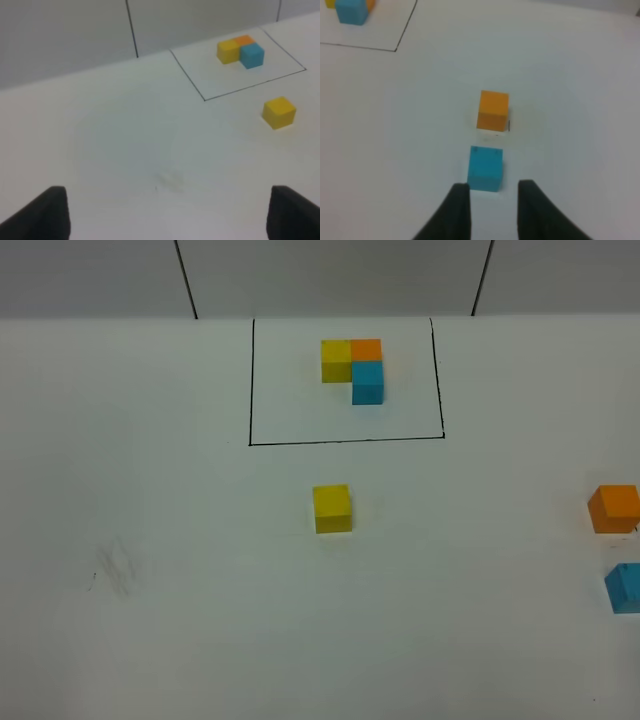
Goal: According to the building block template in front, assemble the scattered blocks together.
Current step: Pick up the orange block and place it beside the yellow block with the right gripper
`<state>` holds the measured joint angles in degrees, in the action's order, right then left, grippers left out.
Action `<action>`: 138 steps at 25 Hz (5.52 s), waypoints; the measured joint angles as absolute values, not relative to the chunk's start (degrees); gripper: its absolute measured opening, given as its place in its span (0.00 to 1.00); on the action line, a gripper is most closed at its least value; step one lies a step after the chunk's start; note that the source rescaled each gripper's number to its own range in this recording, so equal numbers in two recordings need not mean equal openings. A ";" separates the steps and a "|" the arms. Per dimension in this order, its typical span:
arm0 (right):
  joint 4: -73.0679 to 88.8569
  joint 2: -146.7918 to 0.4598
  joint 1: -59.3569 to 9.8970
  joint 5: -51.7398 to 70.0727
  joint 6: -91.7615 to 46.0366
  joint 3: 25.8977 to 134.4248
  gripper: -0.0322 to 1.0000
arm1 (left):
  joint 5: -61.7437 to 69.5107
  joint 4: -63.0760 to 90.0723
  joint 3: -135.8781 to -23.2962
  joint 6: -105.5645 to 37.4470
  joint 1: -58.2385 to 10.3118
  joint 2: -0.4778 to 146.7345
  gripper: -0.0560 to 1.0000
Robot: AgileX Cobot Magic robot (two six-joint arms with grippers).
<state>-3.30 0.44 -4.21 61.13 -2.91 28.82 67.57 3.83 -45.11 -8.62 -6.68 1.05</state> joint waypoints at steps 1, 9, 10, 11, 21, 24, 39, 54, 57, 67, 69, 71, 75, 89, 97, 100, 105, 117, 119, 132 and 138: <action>-3.30 0.44 -4.21 61.13 -2.91 28.82 0.03 | 66.56 3.83 -43.20 -7.22 -6.37 0.45 0.70; -3.30 0.44 -4.21 61.13 -2.91 28.82 0.03 | 60.99 3.73 -32.21 -2.93 -6.24 -0.38 0.70; -3.30 0.44 -4.21 61.13 -2.91 28.82 0.03 | 60.74 3.65 -31.37 -2.91 -6.24 -0.38 0.70; -3.30 0.44 -4.21 61.13 -2.91 28.82 0.03 | 60.68 3.58 -30.50 -2.86 -6.24 -0.38 0.70; -3.30 0.44 -4.21 61.18 -2.91 28.82 0.03 | 61.06 -0.38 -28.96 -2.15 -6.24 -0.38 0.70; -3.30 0.44 -4.21 61.14 -2.91 28.82 0.03 | 61.01 -0.43 -28.96 -2.10 -6.24 -0.38 0.70; -3.30 0.44 -4.21 61.14 -2.91 28.82 0.03 | 61.11 -0.43 -28.96 -1.98 -6.24 -0.38 0.70; -3.30 0.44 -4.21 61.14 -2.91 28.82 0.03 | 61.11 -0.43 -28.96 -1.98 -6.24 -0.38 0.70; -3.30 0.44 -4.21 61.14 -2.91 28.82 0.03 | 61.06 -0.43 -28.96 -1.98 -6.24 -0.38 0.70; -4.60 -12.12 -4.21 57.26 4.41 30.57 0.17 | 61.06 -0.43 -28.96 -1.98 -6.24 -0.38 0.70; -4.60 -20.58 -4.21 53.51 6.20 32.36 0.26 | 61.06 -0.43 -28.96 -1.98 -6.24 -0.38 0.70; -4.65 -29.17 -4.21 50.02 7.02 34.50 0.38 | 61.06 -0.43 -28.96 -1.98 -6.24 -0.38 0.70; -5.77 -48.66 -4.21 46.48 7.36 40.68 0.62 | 61.06 -0.43 -28.96 -1.98 -6.24 -0.38 0.70; -5.94 -89.15 -2.77 46.04 7.45 60.46 0.89 | 61.11 -0.43 -28.96 -1.98 -6.24 -0.38 0.70; -6.12 -98.13 0.67 44.06 5.94 60.65 0.89 | 61.11 -0.43 -28.96 -1.98 -6.24 -0.38 0.70; -6.12 -100.09 0.67 42.56 5.39 60.68 0.89 | 61.11 -0.43 -28.96 -1.98 -6.24 -0.38 0.70; -6.12 -103.92 1.20 40.83 4.75 60.68 0.87 | 61.11 -0.43 -28.96 -1.98 -6.24 -0.38 0.70; -6.12 -110.69 1.97 35.99 4.61 60.72 0.54 | 61.11 -0.43 -28.96 -1.98 -6.24 -0.38 0.69; -6.06 -110.77 1.97 35.99 4.61 60.72 0.28 | 61.11 -0.43 -28.96 -1.98 -6.24 -0.38 0.69; -4.97 -103.63 -13.26 38.30 -18.82 66.10 0.29 | 61.11 -0.43 -28.96 -1.98 -6.24 -0.38 0.69; -4.16 -110.44 -21.80 46.92 -31.46 76.66 0.29 | 61.11 -0.43 -28.96 -1.98 -6.24 -0.38 0.69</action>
<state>-4.16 -110.44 -21.80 46.92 -31.46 76.66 61.11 -0.43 -28.96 -1.98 -6.24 -0.38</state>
